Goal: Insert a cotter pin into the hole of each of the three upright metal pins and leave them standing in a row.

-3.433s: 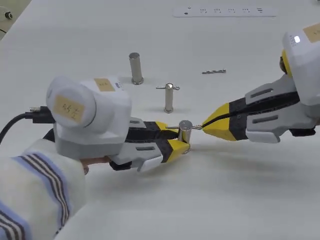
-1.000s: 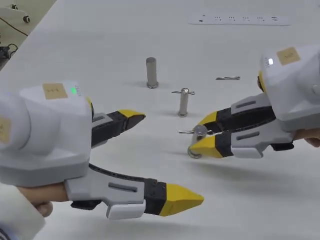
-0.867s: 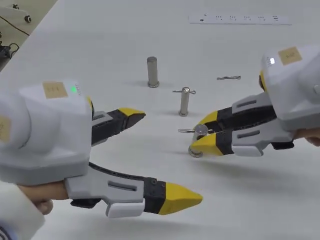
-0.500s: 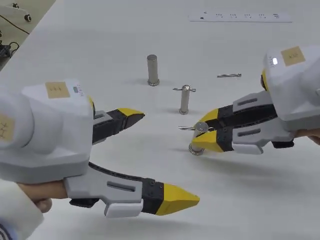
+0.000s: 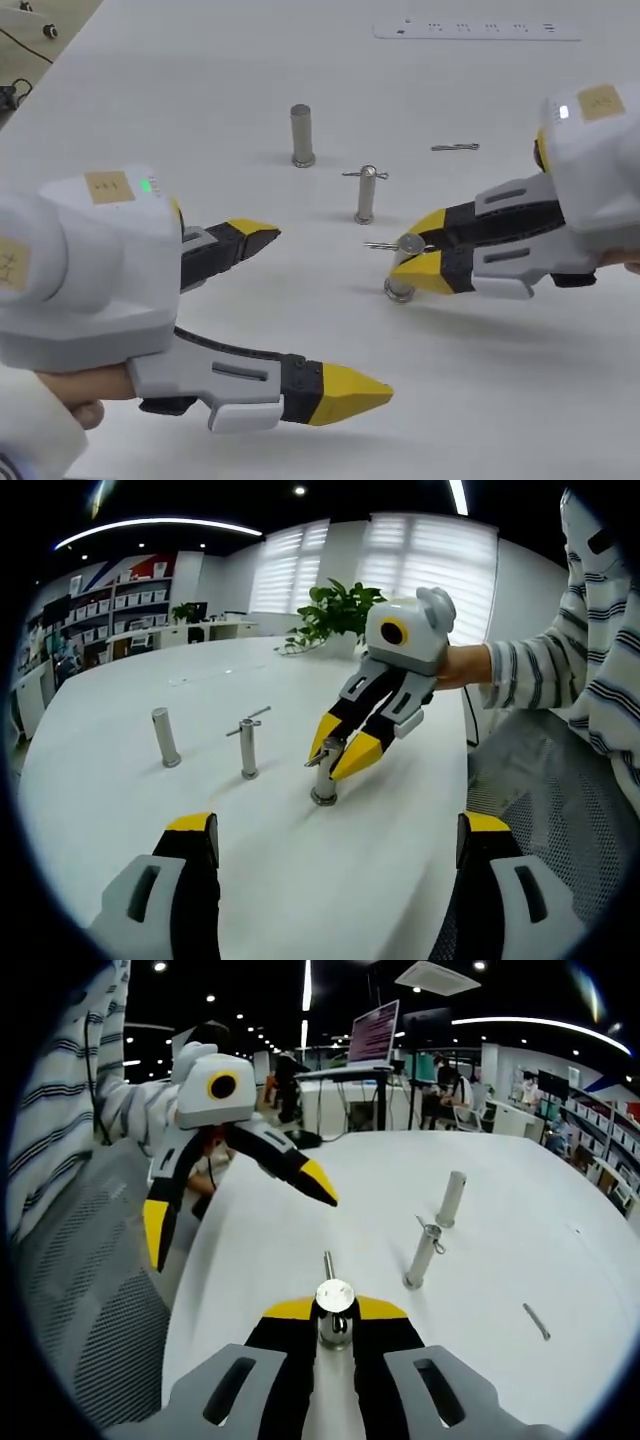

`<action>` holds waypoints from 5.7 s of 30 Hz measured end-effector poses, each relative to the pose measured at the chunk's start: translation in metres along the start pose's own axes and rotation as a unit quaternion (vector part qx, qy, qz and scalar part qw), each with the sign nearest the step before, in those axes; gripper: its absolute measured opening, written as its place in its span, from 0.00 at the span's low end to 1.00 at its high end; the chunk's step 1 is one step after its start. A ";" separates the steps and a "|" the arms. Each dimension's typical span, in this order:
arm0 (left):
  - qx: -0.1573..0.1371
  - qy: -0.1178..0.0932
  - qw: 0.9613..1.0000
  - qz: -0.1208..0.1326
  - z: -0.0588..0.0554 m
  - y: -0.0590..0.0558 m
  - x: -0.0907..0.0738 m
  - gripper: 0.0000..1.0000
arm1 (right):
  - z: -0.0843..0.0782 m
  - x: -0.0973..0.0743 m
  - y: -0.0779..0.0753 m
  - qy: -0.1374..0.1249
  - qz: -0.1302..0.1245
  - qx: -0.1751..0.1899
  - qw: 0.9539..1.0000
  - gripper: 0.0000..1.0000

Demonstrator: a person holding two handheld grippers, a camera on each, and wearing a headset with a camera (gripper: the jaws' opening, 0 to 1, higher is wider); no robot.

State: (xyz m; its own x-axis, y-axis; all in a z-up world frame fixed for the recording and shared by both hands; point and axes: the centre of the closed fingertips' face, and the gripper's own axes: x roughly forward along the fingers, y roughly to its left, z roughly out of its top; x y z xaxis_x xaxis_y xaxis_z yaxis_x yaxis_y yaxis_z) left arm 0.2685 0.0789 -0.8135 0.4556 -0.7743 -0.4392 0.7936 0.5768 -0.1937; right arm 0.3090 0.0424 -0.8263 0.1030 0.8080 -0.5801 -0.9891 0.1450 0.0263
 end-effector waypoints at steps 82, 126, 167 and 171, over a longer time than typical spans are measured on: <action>-0.057 0.010 0.998 0.027 -0.013 0.005 -0.008 0.98 | -0.006 -0.040 -0.075 -0.040 -0.039 0.057 0.997 0.37; -0.068 0.014 0.996 0.063 -0.006 0.021 -0.030 0.99 | -0.055 -0.119 0.002 -0.039 -0.130 0.229 0.964 1.00; -0.026 -0.023 0.987 0.154 0.038 0.150 -0.003 0.75 | -0.061 -0.118 0.024 -0.029 -0.150 0.258 0.954 1.00; -0.031 -0.026 0.985 0.165 0.039 0.162 0.009 0.71 | -0.059 -0.121 0.023 -0.031 -0.151 0.260 0.953 0.99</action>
State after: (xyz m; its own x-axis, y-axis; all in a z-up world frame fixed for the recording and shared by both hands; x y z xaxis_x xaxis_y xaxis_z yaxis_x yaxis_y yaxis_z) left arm 0.4168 0.1554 -0.8150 0.7060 -0.5537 -0.4415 0.5736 0.8128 -0.1021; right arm 0.2676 -0.0855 -0.8040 0.3969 0.7144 -0.5762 -0.7288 0.6269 0.2753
